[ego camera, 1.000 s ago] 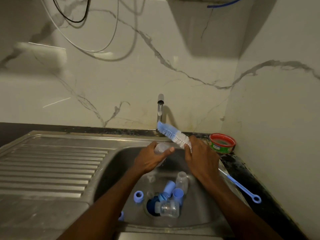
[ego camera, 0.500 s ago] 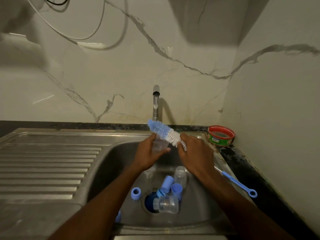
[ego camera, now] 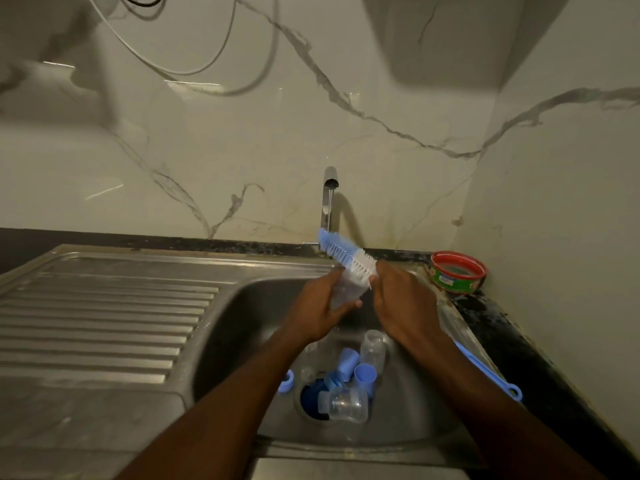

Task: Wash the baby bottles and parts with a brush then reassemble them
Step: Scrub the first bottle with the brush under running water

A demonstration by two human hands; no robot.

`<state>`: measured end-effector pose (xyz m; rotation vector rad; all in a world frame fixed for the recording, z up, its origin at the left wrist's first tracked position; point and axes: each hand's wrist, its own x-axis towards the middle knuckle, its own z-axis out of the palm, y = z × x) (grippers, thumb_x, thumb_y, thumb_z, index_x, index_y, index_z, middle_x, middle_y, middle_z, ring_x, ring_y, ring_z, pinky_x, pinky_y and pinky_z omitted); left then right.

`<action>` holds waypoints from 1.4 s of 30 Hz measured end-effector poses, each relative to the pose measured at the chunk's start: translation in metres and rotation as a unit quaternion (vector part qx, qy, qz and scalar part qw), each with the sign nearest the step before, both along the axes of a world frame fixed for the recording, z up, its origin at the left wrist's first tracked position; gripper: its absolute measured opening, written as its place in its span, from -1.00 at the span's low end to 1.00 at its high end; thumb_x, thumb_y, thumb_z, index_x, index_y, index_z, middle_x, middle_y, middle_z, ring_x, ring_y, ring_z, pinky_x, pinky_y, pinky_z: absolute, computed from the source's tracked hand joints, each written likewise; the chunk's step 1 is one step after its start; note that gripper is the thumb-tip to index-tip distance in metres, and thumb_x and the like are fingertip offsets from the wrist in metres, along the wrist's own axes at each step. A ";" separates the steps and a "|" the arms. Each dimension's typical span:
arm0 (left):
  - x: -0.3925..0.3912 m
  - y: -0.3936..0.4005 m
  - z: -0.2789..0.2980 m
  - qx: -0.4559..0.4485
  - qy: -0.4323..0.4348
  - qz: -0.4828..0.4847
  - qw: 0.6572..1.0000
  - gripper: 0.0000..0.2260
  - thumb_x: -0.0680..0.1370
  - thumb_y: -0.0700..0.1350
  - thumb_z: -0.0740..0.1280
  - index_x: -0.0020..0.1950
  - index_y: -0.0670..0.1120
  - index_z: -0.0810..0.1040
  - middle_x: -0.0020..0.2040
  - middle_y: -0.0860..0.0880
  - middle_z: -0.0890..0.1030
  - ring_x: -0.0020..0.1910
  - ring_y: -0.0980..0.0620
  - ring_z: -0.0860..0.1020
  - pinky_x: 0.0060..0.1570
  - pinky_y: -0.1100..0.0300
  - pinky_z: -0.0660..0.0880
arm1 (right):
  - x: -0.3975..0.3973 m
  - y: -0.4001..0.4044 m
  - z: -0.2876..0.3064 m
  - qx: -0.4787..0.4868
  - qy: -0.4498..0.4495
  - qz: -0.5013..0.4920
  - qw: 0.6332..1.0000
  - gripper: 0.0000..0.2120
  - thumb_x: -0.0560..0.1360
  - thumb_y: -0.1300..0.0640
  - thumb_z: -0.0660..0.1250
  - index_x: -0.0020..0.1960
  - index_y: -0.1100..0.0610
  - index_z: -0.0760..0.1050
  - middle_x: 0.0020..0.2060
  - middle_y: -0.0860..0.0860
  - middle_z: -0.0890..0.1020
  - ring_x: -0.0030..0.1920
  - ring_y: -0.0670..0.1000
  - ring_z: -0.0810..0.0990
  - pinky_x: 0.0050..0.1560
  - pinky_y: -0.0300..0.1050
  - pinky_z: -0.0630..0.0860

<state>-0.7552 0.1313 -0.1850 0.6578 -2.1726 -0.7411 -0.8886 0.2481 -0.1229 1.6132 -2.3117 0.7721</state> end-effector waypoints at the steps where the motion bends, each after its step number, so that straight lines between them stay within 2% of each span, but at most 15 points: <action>1: -0.003 -0.002 -0.001 -0.005 0.014 0.019 1.000 -0.51 0.55 0.09 0.45 0.43 0.03 0.42 0.31 0.13 0.55 0.21 0.31 0.52 0.21 0.31 0.50 | 0.000 0.000 0.001 -0.002 0.006 0.002 1.000 -0.74 0.65 0.01 0.24 0.28 0.07 0.48 0.10 0.05 0.63 -0.04 0.03 0.58 -0.11 -0.15 0.46; 3: -0.003 -0.008 0.001 0.013 0.046 0.084 0.995 -0.47 0.55 0.05 0.46 0.45 -0.06 0.39 0.32 0.00 0.56 0.26 0.10 0.55 0.24 0.11 0.53 | -0.003 0.004 -0.001 0.002 0.035 0.005 0.999 -0.79 0.66 0.00 0.19 0.22 0.06 0.47 0.05 0.04 0.62 -0.13 0.01 0.52 -0.19 -0.13 0.40; 5: 0.002 -0.015 0.002 0.039 0.053 0.129 0.989 -0.41 0.53 0.04 0.49 0.46 -0.09 0.35 0.34 -0.06 0.55 0.28 0.02 0.54 0.24 0.07 0.53 | -0.004 0.008 -0.003 0.015 0.049 0.007 0.999 -0.79 0.66 -0.02 0.18 0.23 0.04 0.44 0.06 0.03 0.61 -0.12 0.00 0.52 -0.19 -0.14 0.39; 7: 0.005 -0.015 0.001 0.013 0.036 0.105 0.994 -0.47 0.52 0.04 0.49 0.40 -0.08 0.41 0.32 -0.05 0.57 0.25 0.04 0.56 0.22 0.09 0.55 | -0.002 0.008 -0.004 0.019 0.064 0.005 0.998 -0.76 0.67 -0.01 0.18 0.28 0.05 0.42 0.11 0.04 0.56 -0.10 -0.01 0.50 -0.22 -0.18 0.37; 9: 0.003 -0.007 0.001 -0.018 0.027 0.054 0.998 -0.50 0.53 0.05 0.49 0.39 -0.06 0.44 0.31 0.06 0.56 0.19 0.21 0.54 0.21 0.28 0.52 | 0.001 0.005 -0.002 0.023 0.083 -0.007 0.996 -0.72 0.66 0.01 0.22 0.33 0.07 0.39 0.16 0.05 0.48 -0.12 -0.02 0.43 -0.32 -0.23 0.28; 11: -0.002 -0.003 0.000 -0.043 0.030 0.047 0.998 -0.48 0.52 0.06 0.49 0.41 -0.06 0.45 0.29 0.09 0.52 0.14 0.29 0.48 0.16 0.43 0.45 | 0.002 0.000 0.001 0.013 0.087 -0.021 0.996 -0.70 0.65 0.02 0.25 0.34 0.07 0.40 0.16 0.05 0.45 -0.12 -0.01 0.44 -0.31 -0.22 0.28; 13: -0.004 -0.009 -0.002 -0.053 0.042 0.092 0.993 -0.45 0.51 0.11 0.49 0.42 -0.06 0.45 0.30 0.00 0.51 0.20 0.17 0.47 0.18 0.33 0.43 | -0.002 -0.001 0.002 -0.014 0.086 -0.020 0.996 -0.76 0.66 0.00 0.23 0.27 0.08 0.48 0.08 0.04 0.46 -0.15 -0.02 0.42 -0.27 -0.15 0.30; 16: 0.004 -0.020 0.002 -0.005 0.073 0.176 0.982 -0.45 0.50 0.10 0.51 0.40 -0.07 0.48 0.30 -0.08 0.56 0.24 0.00 0.52 0.26 0.06 0.48 | -0.012 0.003 -0.005 -0.035 0.057 -0.001 0.998 -0.75 0.67 -0.03 0.19 0.21 0.05 0.55 0.01 0.01 0.46 -0.12 -0.01 0.41 -0.21 -0.12 0.28; 18: 0.009 -0.022 0.004 0.010 0.074 0.183 0.980 -0.46 0.47 0.03 0.55 0.39 -0.09 0.49 0.28 -0.07 0.59 0.22 0.02 0.55 0.23 0.10 0.50 | -0.016 0.004 -0.011 -0.046 0.042 0.016 0.998 -0.75 0.66 -0.03 0.21 0.23 0.03 0.57 -0.01 0.01 0.48 -0.10 -0.03 0.40 -0.18 -0.12 0.29; 23: 0.000 0.004 0.009 -0.055 0.010 0.048 0.997 -0.51 0.48 0.05 0.53 0.37 0.00 0.52 0.28 0.01 0.62 0.20 0.25 0.51 0.24 0.22 0.51 | -0.008 -0.004 -0.009 -0.078 0.028 0.022 0.996 -0.74 0.65 -0.02 0.26 0.26 0.05 0.55 0.02 0.01 0.52 -0.08 -0.04 0.44 -0.17 -0.16 0.34; 26: -0.003 0.003 0.009 -0.060 0.026 0.087 0.994 -0.47 0.47 0.02 0.54 0.40 -0.05 0.51 0.30 -0.04 0.61 0.24 0.14 0.53 0.25 0.23 0.45 | -0.007 -0.004 -0.006 -0.078 0.022 0.014 0.997 -0.75 0.64 -0.02 0.28 0.26 0.04 0.53 0.02 0.01 0.53 -0.05 -0.02 0.47 -0.14 -0.16 0.31; 30: 0.002 -0.011 0.007 0.004 0.044 0.180 0.983 -0.55 0.53 0.03 0.49 0.36 -0.08 0.52 0.27 -0.06 0.62 0.21 0.06 0.57 0.16 0.21 0.45 | -0.008 0.005 -0.012 -0.065 0.030 0.034 0.997 -0.77 0.63 -0.02 0.28 0.25 0.01 0.51 0.08 -0.01 0.55 0.00 -0.01 0.50 -0.12 -0.16 0.30; 32: 0.002 -0.013 0.006 -0.001 0.052 0.177 0.983 -0.54 0.52 0.04 0.50 0.36 -0.08 0.52 0.27 -0.06 0.62 0.23 0.04 0.58 0.21 0.14 0.51 | -0.004 0.005 -0.013 -0.070 0.030 0.027 0.997 -0.77 0.64 -0.03 0.27 0.25 0.02 0.51 0.08 -0.01 0.55 -0.05 -0.06 0.44 -0.14 -0.16 0.31; 38: 0.000 0.000 0.010 -0.075 0.016 0.049 0.996 -0.45 0.46 0.05 0.55 0.40 -0.04 0.51 0.28 -0.01 0.63 0.22 0.10 0.58 0.24 0.12 0.55 | 0.000 -0.003 -0.007 -0.091 0.031 -0.015 0.995 -0.77 0.65 -0.06 0.24 0.22 0.03 0.51 0.03 0.00 0.50 -0.12 -0.08 0.37 -0.23 -0.14 0.32; 42: 0.002 -0.010 0.009 -0.019 0.066 0.154 0.986 -0.49 0.49 0.04 0.53 0.38 -0.07 0.52 0.27 -0.06 0.63 0.22 0.03 0.59 0.24 0.05 0.56 | -0.009 0.007 -0.008 -0.072 0.026 -0.014 0.997 -0.71 0.66 -0.06 0.23 0.30 0.04 0.51 0.11 0.02 0.53 0.03 0.02 0.52 -0.15 -0.14 0.33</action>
